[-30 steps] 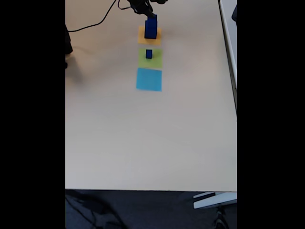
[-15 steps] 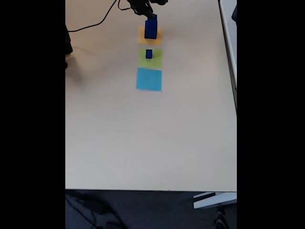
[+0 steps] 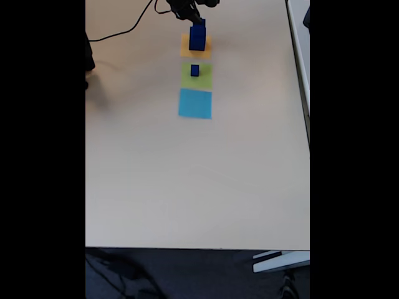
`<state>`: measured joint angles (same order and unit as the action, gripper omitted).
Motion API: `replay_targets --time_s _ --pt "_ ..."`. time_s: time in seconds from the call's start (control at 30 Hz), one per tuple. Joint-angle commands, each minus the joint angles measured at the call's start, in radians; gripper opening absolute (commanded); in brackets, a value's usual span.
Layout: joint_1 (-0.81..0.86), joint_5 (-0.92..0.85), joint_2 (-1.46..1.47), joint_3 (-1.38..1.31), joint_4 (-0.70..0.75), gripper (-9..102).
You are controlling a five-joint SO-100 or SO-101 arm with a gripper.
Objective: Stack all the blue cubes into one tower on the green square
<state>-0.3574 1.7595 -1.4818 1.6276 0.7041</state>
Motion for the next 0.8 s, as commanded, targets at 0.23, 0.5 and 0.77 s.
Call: replay_targets --time_s 0.23,0.5,0.77 --pt "0.015 -0.012 -0.012 -0.066 0.008 4" --pt "0.028 -0.038 -0.032 -0.074 0.02 3" --pt "0.052 -0.084 -0.063 -0.106 0.067 2"
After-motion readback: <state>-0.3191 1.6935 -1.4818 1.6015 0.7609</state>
